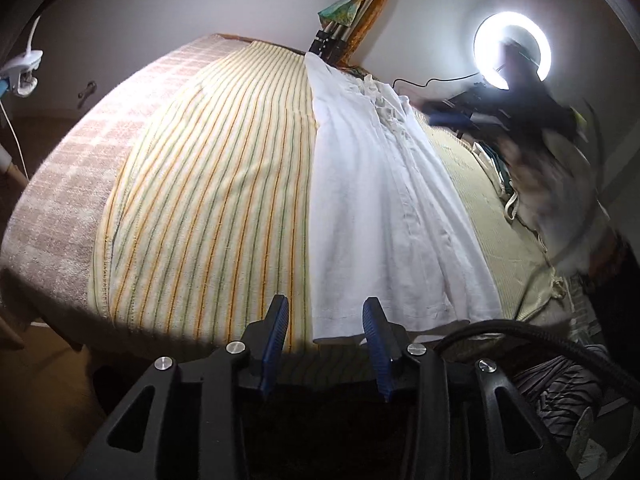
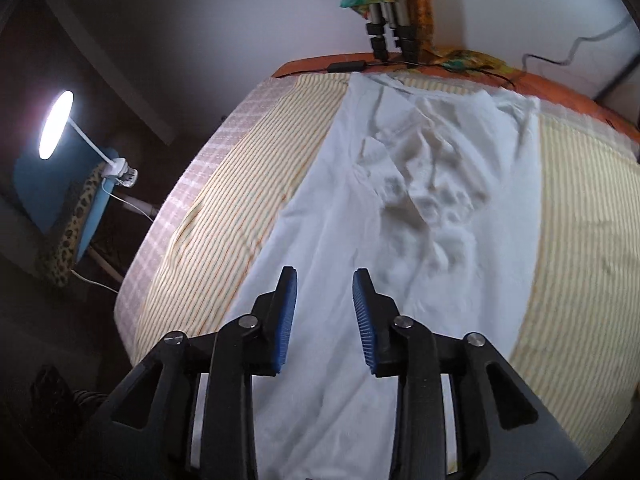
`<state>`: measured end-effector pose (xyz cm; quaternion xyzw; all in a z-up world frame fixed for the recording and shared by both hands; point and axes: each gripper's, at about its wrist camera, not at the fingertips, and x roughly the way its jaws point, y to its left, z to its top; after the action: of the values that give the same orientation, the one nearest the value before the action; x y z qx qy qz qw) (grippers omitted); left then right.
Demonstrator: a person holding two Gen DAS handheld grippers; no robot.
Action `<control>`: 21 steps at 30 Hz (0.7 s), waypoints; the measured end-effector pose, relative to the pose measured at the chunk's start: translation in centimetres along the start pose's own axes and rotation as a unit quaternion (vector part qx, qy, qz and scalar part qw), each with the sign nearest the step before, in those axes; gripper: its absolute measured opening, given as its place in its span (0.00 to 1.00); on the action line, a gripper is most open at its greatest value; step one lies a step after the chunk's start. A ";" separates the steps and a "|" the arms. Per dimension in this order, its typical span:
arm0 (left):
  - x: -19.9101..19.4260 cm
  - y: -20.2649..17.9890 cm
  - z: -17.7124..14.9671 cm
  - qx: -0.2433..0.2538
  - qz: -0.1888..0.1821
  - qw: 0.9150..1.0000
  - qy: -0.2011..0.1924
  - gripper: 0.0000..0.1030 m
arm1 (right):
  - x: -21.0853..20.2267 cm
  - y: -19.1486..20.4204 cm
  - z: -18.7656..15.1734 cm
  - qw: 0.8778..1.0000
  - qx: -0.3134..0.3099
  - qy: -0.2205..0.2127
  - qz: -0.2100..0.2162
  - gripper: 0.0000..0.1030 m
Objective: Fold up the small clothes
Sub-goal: 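Open both tools and bring the right tool back beside the left at the hem, then close both tools on the shirt's hem edge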
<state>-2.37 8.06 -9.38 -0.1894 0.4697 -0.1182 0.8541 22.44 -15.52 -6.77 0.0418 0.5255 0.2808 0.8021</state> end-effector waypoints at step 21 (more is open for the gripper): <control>2.8 -0.4 1.2 0.005 -0.002 0.998 0.057 0.28 | -3.0 -3.1 -19.4 0.993 0.073 0.076 0.059 0.30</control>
<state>0.11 6.84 -10.77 -0.1792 0.5170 -0.1324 0.8265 6.04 -24.02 -14.05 0.1102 0.6004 0.2908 0.7368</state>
